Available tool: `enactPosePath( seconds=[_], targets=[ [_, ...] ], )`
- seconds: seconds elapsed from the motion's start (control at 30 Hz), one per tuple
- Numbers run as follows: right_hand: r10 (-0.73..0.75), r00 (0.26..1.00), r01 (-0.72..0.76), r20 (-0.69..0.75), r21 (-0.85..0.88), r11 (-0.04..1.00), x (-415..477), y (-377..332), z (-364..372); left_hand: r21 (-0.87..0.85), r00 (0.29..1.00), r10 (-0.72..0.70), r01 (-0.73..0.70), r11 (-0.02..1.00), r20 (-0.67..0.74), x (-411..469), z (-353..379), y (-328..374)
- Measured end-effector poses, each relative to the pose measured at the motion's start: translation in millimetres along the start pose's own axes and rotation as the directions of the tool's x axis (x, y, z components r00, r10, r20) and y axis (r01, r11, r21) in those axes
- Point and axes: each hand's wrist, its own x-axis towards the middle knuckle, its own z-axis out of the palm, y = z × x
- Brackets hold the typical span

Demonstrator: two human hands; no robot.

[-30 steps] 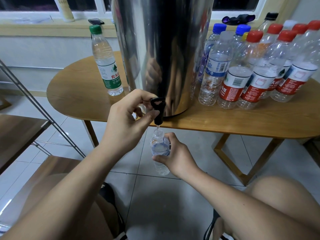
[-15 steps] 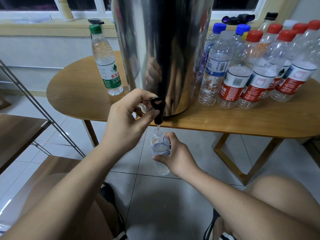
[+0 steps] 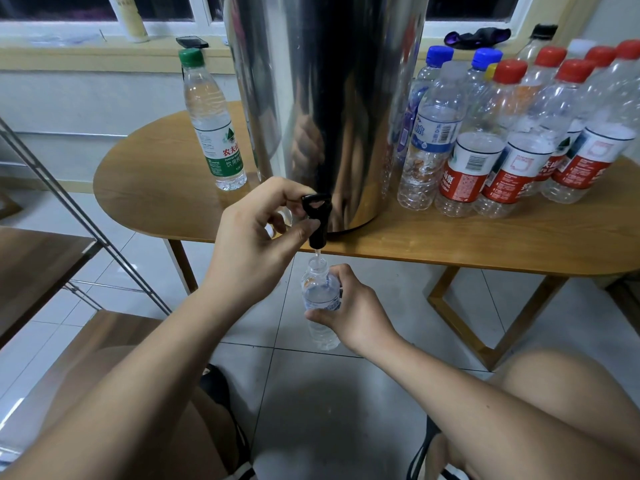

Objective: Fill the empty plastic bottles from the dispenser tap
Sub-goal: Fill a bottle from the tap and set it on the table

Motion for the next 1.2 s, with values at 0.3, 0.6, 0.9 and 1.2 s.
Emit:
enactPosePath(
  seconds=[0.3,0.6,0.9,1.2],
  targets=[
    [0.010,1.000,-0.010,0.003,-0.009,1.000,1.0,1.2,1.3,-0.004,1.000,-0.003,0.003,1.000,0.008,0.1,-0.4,-0.1],
    [0.007,1.000,-0.007,-0.016,-0.002,1.000,1.0,0.6,1.3,0.002,1.000,-0.007,0.007,1.000,0.009,-0.3,-0.5,-0.1],
    [0.009,1.000,-0.009,-0.021,-0.012,1.000,1.6,1.2,2.3,-0.005,1.000,-0.017,0.017,1.000,0.007,-0.8,-0.1,0.0],
    [-0.005,1.000,0.005,-0.026,0.002,1.000,0.9,1.1,2.1,-0.009,1.000,-0.019,0.019,1.000,0.007,-0.9,-0.1,0.0]
  ],
)
